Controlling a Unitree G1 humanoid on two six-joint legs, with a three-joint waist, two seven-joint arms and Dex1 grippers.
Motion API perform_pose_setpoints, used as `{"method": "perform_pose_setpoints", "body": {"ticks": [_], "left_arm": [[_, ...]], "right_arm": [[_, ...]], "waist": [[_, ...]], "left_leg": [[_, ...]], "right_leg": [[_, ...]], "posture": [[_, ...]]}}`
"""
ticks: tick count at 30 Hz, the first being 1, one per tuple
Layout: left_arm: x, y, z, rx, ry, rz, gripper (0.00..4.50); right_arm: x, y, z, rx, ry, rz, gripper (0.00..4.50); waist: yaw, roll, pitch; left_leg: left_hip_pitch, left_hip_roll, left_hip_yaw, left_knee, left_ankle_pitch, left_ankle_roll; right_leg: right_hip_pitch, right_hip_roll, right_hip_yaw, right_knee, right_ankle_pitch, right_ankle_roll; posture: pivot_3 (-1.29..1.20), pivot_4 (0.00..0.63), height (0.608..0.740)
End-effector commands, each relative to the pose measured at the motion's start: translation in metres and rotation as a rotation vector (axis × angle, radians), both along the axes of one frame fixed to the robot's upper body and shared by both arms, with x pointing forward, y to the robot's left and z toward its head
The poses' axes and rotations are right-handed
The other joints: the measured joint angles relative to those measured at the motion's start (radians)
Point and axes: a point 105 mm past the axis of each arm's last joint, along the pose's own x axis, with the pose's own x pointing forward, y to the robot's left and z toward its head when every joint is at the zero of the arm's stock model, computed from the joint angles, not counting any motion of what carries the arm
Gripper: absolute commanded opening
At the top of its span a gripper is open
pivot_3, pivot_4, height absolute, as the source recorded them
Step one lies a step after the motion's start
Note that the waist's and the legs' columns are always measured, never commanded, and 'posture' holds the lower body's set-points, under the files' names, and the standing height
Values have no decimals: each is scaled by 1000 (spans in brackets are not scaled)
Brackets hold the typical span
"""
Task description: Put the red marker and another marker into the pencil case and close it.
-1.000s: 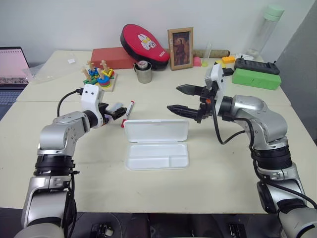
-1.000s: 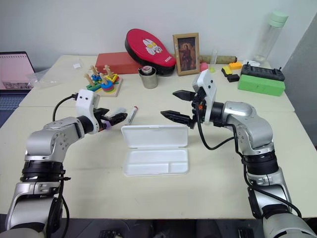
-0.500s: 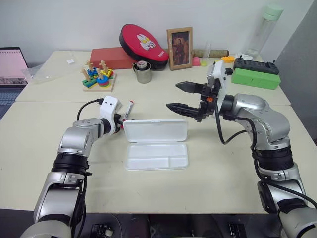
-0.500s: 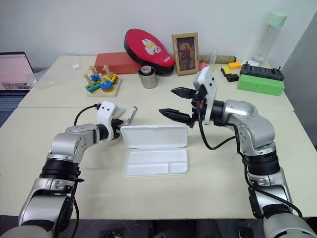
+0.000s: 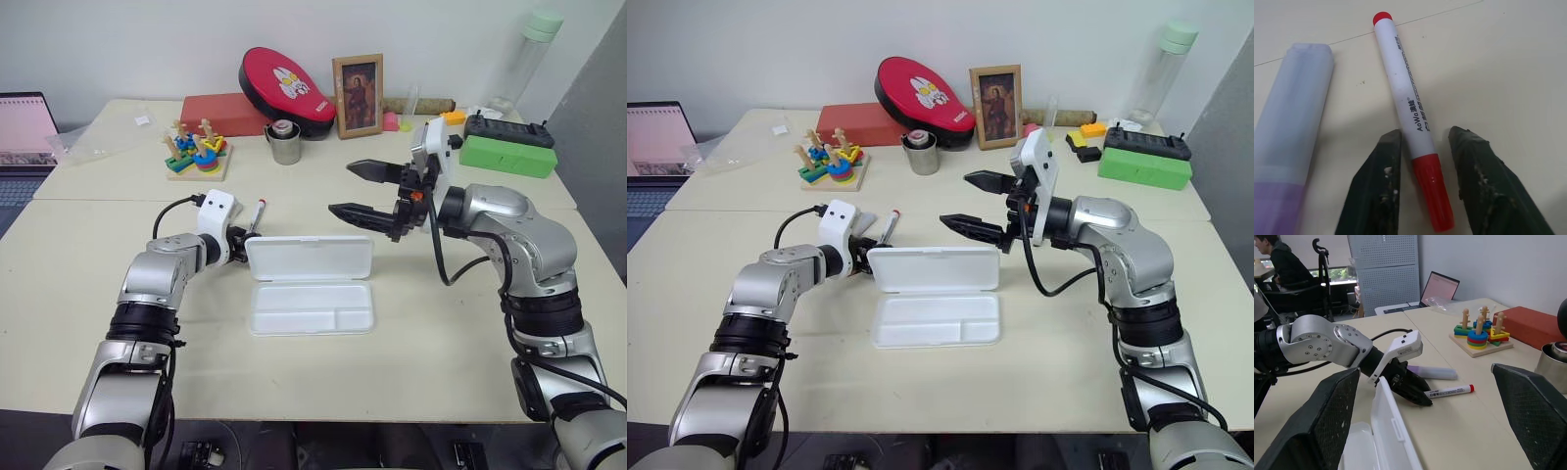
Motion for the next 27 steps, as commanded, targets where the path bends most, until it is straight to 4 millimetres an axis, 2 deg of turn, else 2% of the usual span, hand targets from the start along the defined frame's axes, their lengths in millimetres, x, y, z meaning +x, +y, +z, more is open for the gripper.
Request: {"method": "perform_pose_setpoints", "body": {"ticks": [1,3,7,10,12,13,14,16,18,20,21,24,27], "left_arm": [[2,1,6,3,-30,6,772],[2,1,6,1,-32,8,446],[4,2,8,-8,-46,24,431],[10,3,25,-23,-140,35,431],[15,-1,78,-172,-370,28,430],[15,0,96,-219,-447,30,429],[10,0,118,-271,-529,9,429],[-16,-13,160,-349,-656,-156,429],[-44,-27,184,-349,-709,-317,429],[-67,-41,196,-322,-723,-452,429],[-82,-50,197,-297,-706,-544,429],[-118,-72,177,-165,-559,-776,429],[-141,-77,130,35,-330,-908,429]], "right_arm": [[-5,-3,20,26,-69,4,4500],[-5,-3,20,28,-69,4,4500],[-5,-2,20,31,-69,5,4500],[-6,-4,21,35,-77,9,4500],[-8,-6,25,41,-86,16,4500],[-9,-7,26,44,-88,19,4500],[-10,-10,29,52,-91,26,4500],[-19,-17,42,80,-104,64,4500],[-26,-25,51,96,-120,88,4500],[-31,-34,56,97,-130,96,4500],[-34,-38,57,90,-133,100,4500],[-41,-49,56,47,-140,104,4500],[-39,-56,47,-12,-135,65,4500]], "waist": [[0,0,0],[0,0,0],[0,0,0],[0,0,0],[1,0,0],[1,0,0],[2,0,0],[1,0,0],[-1,0,0],[-1,0,0],[0,0,0],[-2,1,0],[-3,1,0]], "left_leg": [[0,0,0,0,0,0],[0,0,0,0,0,0],[0,0,0,0,0,0],[0,0,0,0,0,0],[0,0,0,0,0,0],[0,0,0,0,0,0],[-1,0,0,0,0,0],[-2,0,-1,1,0,0],[-4,0,-1,1,0,0],[-4,0,-1,0,0,-1],[-4,0,-1,0,0,-1],[-3,0,0,0,0,0],[-1,0,0,0,0,0]], "right_leg": [[0,0,0,0,0,0],[0,0,0,0,0,0],[0,0,0,0,0,0],[0,0,0,0,0,0],[0,0,0,0,0,0],[0,0,0,0,0,0],[-1,0,0,0,0,0],[-1,0,-1,-1,0,0],[-2,0,-1,-1,0,0],[-2,0,-1,-2,0,0],[-2,0,-1,-2,0,0],[-2,0,-1,-1,0,0],[0,0,0,0,0,0]], "posture": [[0,150,740],[0,150,740],[0,150,740],[0,150,740],[0,150,740],[0,150,740],[0,150,740],[0,150,740],[0,150,740],[0,150,740],[0,150,740],[0,150,740],[0,150,740]]}}
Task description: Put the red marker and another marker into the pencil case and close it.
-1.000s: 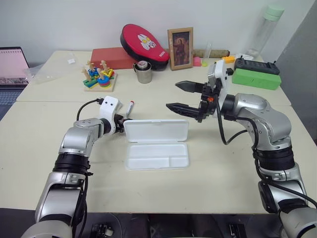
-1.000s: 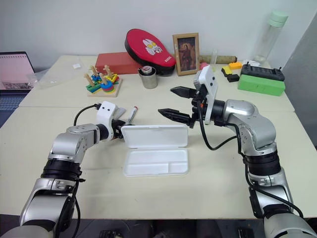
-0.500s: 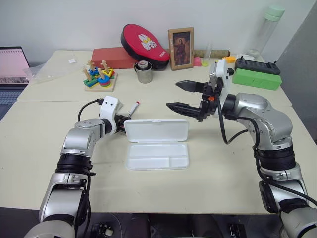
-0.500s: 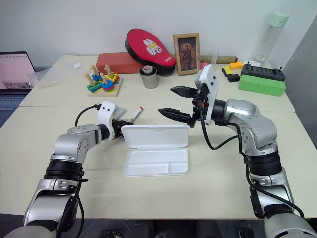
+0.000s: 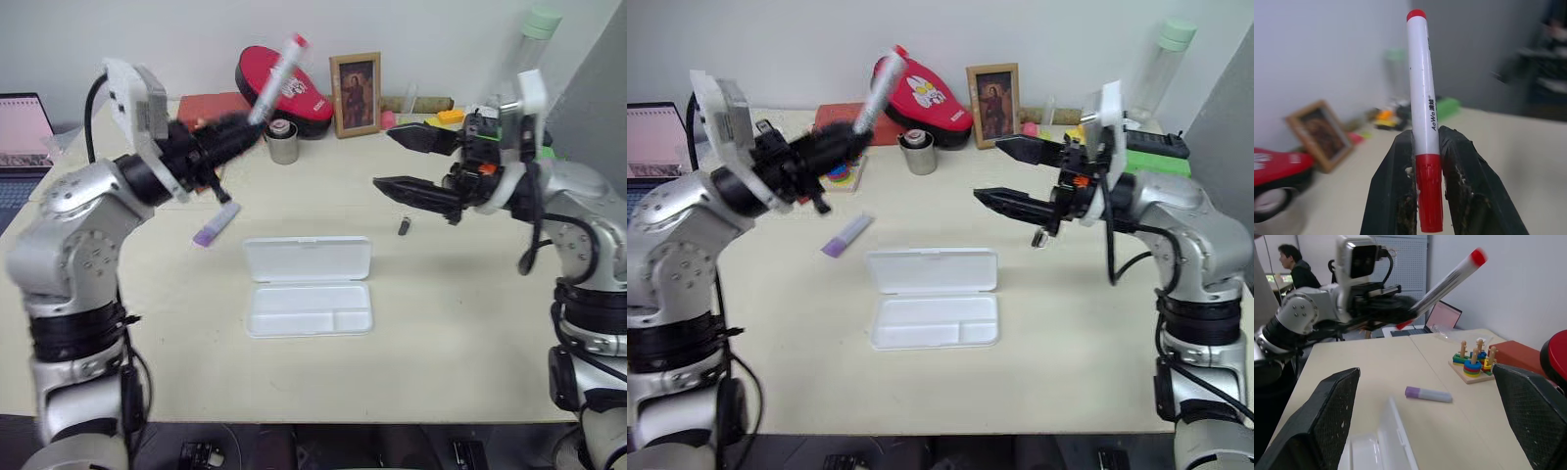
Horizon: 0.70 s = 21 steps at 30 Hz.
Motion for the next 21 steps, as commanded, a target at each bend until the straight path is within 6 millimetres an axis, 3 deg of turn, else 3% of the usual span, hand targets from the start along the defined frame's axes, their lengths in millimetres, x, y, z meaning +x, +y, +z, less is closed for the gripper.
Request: {"method": "perform_pose_setpoints", "body": {"ticks": [1,4,7,13,21], "left_arm": [[-31,-11,-49,314,119,-132,429],[-28,3,-93,510,191,-100,429],[-20,8,-112,571,200,-88,429],[-1,-4,-130,607,143,-155,429],[6,-12,-142,616,161,-209,429]], "right_arm": [[-8,-7,-4,-53,-32,-1,4500],[-8,-8,-12,-79,-15,-14,4500],[-9,-5,-23,-116,-4,-18,4500],[-7,-2,-40,-190,9,-41,4500],[-11,-2,-41,-192,5,-58,4500]], "waist": [[-2,0,0],[3,2,1],[4,2,1],[9,2,1],[5,2,1]], "left_leg": [[0,0,0,0,0,0],[1,0,2,0,0,0],[1,0,2,0,0,0],[-2,0,2,0,0,0],[-2,0,1,0,0,0]], "right_leg": [[0,0,0,0,0,0],[0,0,2,-1,0,0],[0,0,2,0,0,0],[-2,0,2,-1,0,0],[-2,0,1,-1,0,0]], "posture": [[0,150,740],[0,150,740],[0,150,740],[0,150,740],[0,150,740]]}}
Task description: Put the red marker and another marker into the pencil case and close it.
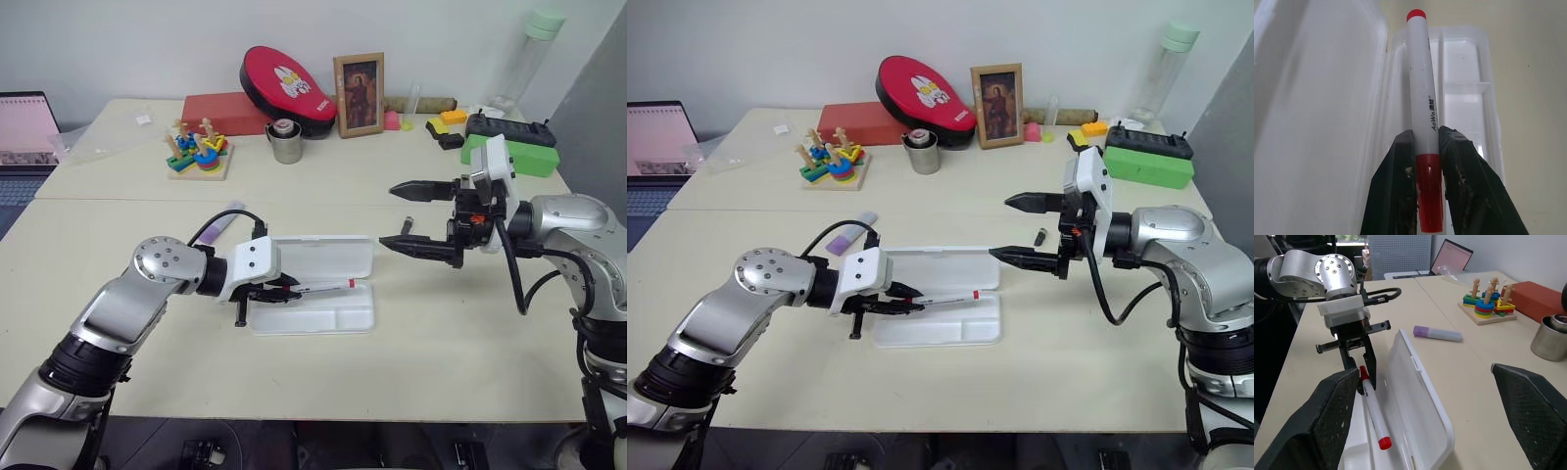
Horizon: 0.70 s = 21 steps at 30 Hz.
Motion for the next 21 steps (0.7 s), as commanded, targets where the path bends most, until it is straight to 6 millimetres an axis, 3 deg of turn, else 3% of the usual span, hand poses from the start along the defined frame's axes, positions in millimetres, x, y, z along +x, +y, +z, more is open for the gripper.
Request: {"method": "perform_pose_setpoints", "body": {"ticks": [1,6,8,16,18,21], "left_arm": [[2,0,3,16,-14,-16,429],[3,0,2,23,-8,-17,429],[4,0,1,24,-10,-15,1131],[4,-2,7,-3,-10,0,2761],[2,-8,23,-92,-7,5,3178],[5,-16,78,-360,-40,82,3654]], "right_arm": [[-6,-1,10,10,-56,-8,4500],[-7,-2,10,15,-53,-16,4500],[-7,-2,10,17,-52,-18,4500],[-7,-1,10,27,-47,-12,4500],[-8,0,12,45,-47,-1,4500],[-11,3,24,114,-64,23,4500]], "waist": [[-2,0,0],[-2,0,0],[-2,0,0],[-2,0,0],[-2,0,0],[-2,0,0]], "left_leg": [[0,0,0,0,0,0],[0,0,0,0,0,0],[0,0,0,0,0,0],[0,0,0,0,0,0],[0,0,0,0,0,0],[0,0,-1,0,0,0]], "right_leg": [[0,0,0,0,0,0],[0,0,0,0,0,0],[0,0,0,0,0,0],[0,0,0,0,0,0],[0,0,0,0,0,0],[1,0,0,0,0,0]], "posture": [[0,150,740],[0,150,740],[0,150,740],[0,150,740],[0,150,740],[0,150,740]]}}
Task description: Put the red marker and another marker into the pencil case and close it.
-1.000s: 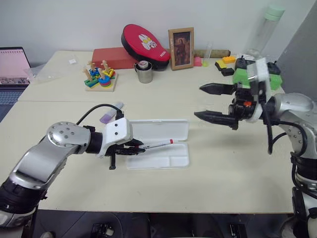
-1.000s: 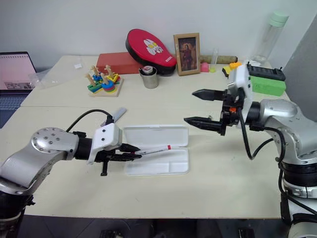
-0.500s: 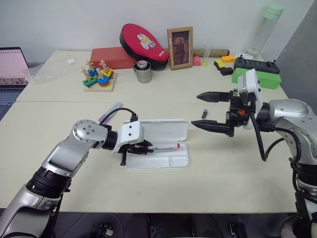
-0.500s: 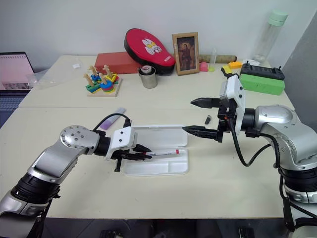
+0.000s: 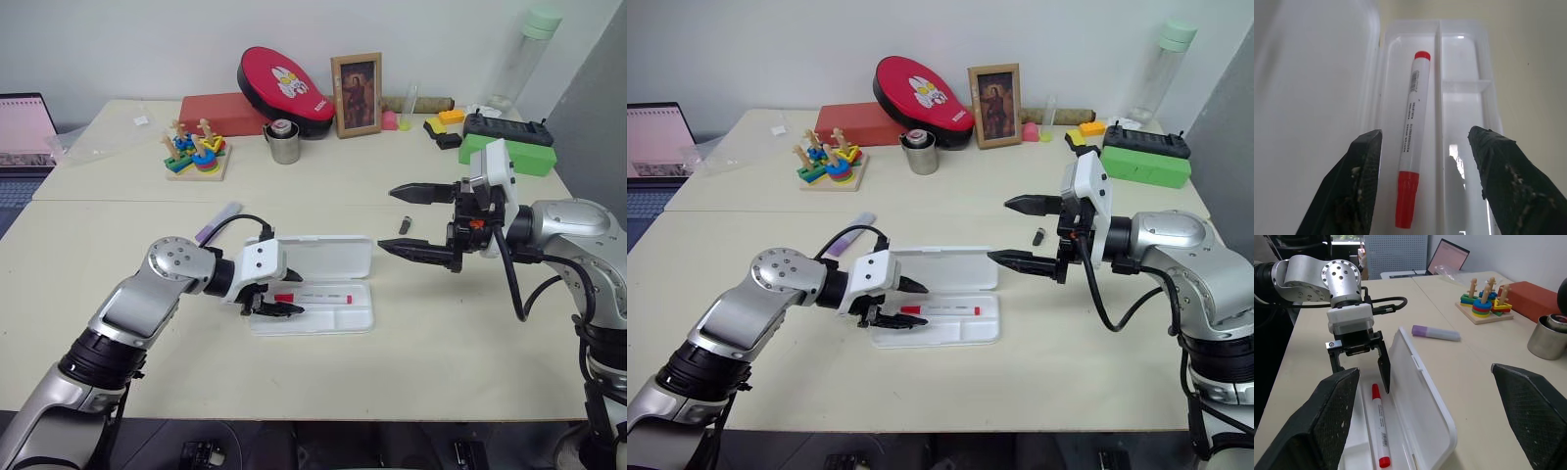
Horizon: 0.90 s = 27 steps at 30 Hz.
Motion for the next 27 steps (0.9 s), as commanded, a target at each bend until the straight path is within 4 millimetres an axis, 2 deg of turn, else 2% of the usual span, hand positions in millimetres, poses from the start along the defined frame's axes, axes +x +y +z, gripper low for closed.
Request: {"method": "perform_pose_setpoints", "body": {"ticks": [1,3,5,7,9,11,14,21,27], "left_arm": [[4,-7,83,-323,-111,104,3897],[11,3,108,-431,-149,208,4203],[19,25,141,-547,-221,359,4480],[21,43,161,-609,-269,459,4480],[28,73,164,-578,-327,605,4480],[41,106,147,-481,-352,770,4480],[54,131,122,-428,-320,893,4480],[73,159,61,-295,-243,997,4480],[87,171,19,-197,-153,1039,4480]], "right_arm": [[-8,1,29,111,-77,30,4500],[-7,2,38,159,-90,32,4500],[-7,6,47,206,-105,45,4500],[-4,10,52,227,-112,50,4500],[1,18,54,237,-113,55,4500],[9,29,53,237,-110,59,4500],[13,42,49,215,-121,77,4500],[15,53,46,203,-132,99,4500],[12,54,46,209,-134,100,4500]], "waist": [[0,-1,0],[-1,-1,0],[-6,0,0],[-12,0,0],[-18,0,0],[-20,0,0],[-26,1,0],[-12,0,0],[-3,0,0]], "left_leg": [[0,0,-1,1,0,0],[-1,0,-2,1,0,0],[0,0,-2,1,0,0],[1,0,-2,1,0,0],[2,0,-2,1,0,0],[2,0,-2,1,0,0],[4,0,-1,0,0,0],[2,0,-1,0,0,0],[3,0,-1,-1,0,0]], "right_leg": [[0,0,-1,0,0,0],[0,0,-2,0,0,0],[1,0,-2,0,0,0],[2,0,-1,1,0,0],[2,0,-1,1,0,0],[2,0,-1,1,0,0],[3,0,0,1,0,0],[2,0,-1,0,0,0],[2,0,-1,1,0,0]], "posture": [[0,150,740],[0,150,740],[0,150,740],[0,150,740],[0,150,740],[0,150,740],[0,150,740],[0,150,740],[0,150,740]]}}
